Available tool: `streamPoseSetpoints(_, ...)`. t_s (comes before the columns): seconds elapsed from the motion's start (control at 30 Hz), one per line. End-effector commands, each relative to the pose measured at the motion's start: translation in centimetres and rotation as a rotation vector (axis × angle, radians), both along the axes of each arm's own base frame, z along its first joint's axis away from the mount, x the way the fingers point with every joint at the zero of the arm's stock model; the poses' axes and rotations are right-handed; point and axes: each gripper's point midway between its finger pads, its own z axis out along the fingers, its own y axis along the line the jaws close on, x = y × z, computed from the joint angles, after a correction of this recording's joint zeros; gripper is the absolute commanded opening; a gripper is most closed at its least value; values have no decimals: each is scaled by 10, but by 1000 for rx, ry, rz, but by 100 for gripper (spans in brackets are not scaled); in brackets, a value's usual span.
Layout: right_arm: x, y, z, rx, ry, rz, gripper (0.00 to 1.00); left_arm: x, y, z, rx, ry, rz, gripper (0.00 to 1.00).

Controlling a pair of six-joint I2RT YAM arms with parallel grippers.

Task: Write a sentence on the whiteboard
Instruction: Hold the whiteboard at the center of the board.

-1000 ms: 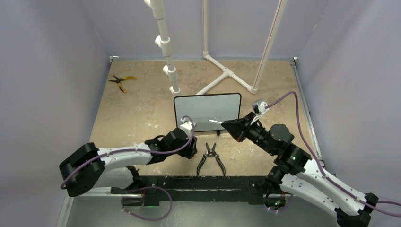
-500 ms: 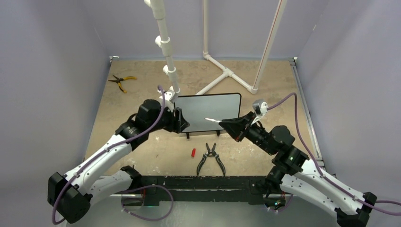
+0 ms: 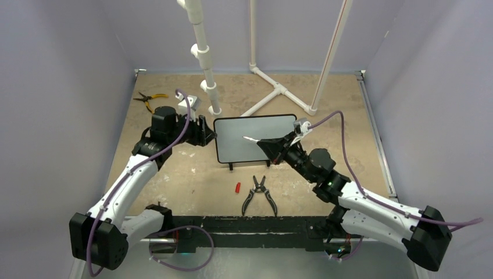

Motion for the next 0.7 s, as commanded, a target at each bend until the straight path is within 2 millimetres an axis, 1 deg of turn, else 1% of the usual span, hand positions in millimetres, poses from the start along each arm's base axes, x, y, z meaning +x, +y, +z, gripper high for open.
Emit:
streamPoseSetpoints(0.0,15,5,36,123,-93,-55,0,3,-14,8,-59,-90,-127,48)
streamPoseSetpoints(0.23,28,32,29,97,-95,-63,0,1,-18,2,-104,-84,-154,40)
streamPoseSetpoints(0.33,30,42,29,95,-104,-66,0,4,-17,-9,-94,-47,-143,37)
streamPoseSetpoints(0.67,46,61,22,76,-114,-135,0,9,-17,-20,-80,-16,-136,31)
